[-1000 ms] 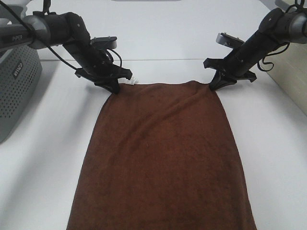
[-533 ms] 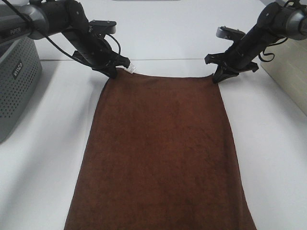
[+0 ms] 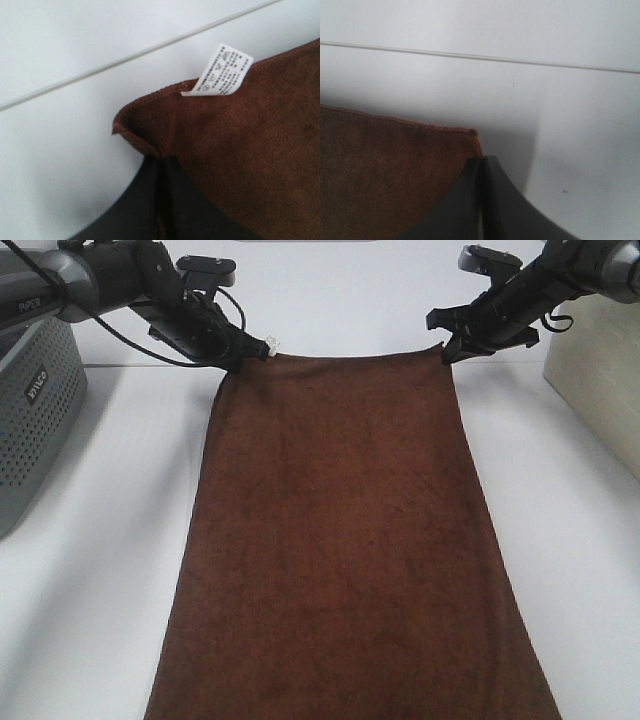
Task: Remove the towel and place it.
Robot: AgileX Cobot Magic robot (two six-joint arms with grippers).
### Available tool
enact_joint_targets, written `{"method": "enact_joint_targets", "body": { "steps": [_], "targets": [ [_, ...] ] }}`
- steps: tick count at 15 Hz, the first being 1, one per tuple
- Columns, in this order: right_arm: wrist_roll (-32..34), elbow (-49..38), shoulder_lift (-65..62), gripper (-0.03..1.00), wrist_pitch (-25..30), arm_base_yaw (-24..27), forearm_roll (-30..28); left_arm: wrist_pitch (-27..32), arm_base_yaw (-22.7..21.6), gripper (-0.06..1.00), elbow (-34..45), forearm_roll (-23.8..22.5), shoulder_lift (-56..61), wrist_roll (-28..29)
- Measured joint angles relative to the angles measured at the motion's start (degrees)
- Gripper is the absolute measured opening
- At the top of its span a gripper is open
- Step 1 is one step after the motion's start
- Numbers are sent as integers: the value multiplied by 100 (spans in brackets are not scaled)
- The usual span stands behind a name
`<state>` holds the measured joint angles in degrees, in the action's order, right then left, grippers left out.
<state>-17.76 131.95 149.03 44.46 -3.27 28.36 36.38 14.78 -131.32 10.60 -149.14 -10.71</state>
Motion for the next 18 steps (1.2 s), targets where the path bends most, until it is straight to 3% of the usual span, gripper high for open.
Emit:
{"method": "enact_joint_targets", "body": {
  "steps": [8,18],
  "targets": [
    [-350,17,103,1,-991,0,539,-1243,-74,0,0,246,-138,-567],
    [-957,17,722,1,-1748,0,1175,-2126,-74,0,0,315,-705,-613]
  ]
}}
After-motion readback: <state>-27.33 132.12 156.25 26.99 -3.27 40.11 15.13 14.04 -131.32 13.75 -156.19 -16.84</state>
